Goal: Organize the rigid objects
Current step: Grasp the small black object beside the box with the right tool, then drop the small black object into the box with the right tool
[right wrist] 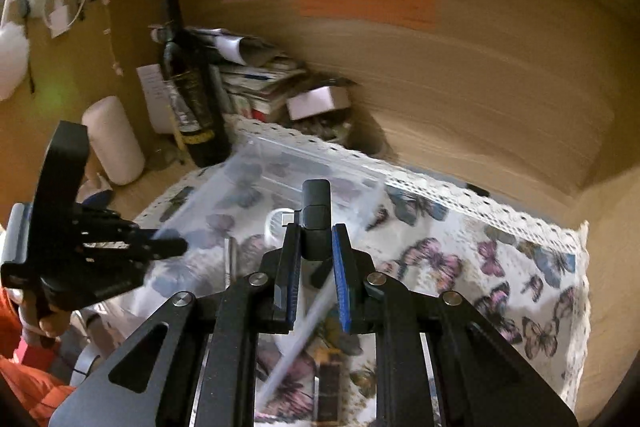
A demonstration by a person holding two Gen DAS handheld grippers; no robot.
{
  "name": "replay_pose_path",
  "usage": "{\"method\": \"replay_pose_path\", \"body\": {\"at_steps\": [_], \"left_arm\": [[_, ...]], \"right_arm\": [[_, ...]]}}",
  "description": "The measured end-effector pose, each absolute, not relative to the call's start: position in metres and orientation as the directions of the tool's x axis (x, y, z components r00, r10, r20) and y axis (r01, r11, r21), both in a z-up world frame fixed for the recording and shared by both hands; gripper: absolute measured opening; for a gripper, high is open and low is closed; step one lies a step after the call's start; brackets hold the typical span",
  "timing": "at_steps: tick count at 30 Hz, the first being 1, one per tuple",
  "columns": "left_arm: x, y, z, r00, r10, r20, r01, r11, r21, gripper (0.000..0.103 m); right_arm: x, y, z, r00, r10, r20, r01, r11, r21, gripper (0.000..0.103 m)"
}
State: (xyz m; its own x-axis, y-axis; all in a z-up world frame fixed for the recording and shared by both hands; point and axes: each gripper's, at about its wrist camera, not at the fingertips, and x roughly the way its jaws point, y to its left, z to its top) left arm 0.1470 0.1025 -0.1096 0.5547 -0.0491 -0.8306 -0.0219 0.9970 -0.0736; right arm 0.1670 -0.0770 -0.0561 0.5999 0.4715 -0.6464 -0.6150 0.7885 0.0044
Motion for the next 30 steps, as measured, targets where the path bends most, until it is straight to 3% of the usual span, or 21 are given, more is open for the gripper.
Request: {"method": "replay_pose_path", "body": {"at_steps": [17, 30], "left_arm": [[0.148, 0.102, -0.11, 0.556, -0.051, -0.83, -0.022, 0.997, -0.076, 0.01], [0.148, 0.102, -0.11, 0.556, -0.05, -0.83, -0.023, 0.997, -0.076, 0.01]], "right_arm": [[0.176, -0.021, -0.112, 0.385, 0.444, -0.809, -0.712, 0.701, 0.046, 0.015], [0.169, -0.073, -0.074, 0.518, 0.438, -0.735, -0.624, 0.781, 0.025, 0.017]]}}
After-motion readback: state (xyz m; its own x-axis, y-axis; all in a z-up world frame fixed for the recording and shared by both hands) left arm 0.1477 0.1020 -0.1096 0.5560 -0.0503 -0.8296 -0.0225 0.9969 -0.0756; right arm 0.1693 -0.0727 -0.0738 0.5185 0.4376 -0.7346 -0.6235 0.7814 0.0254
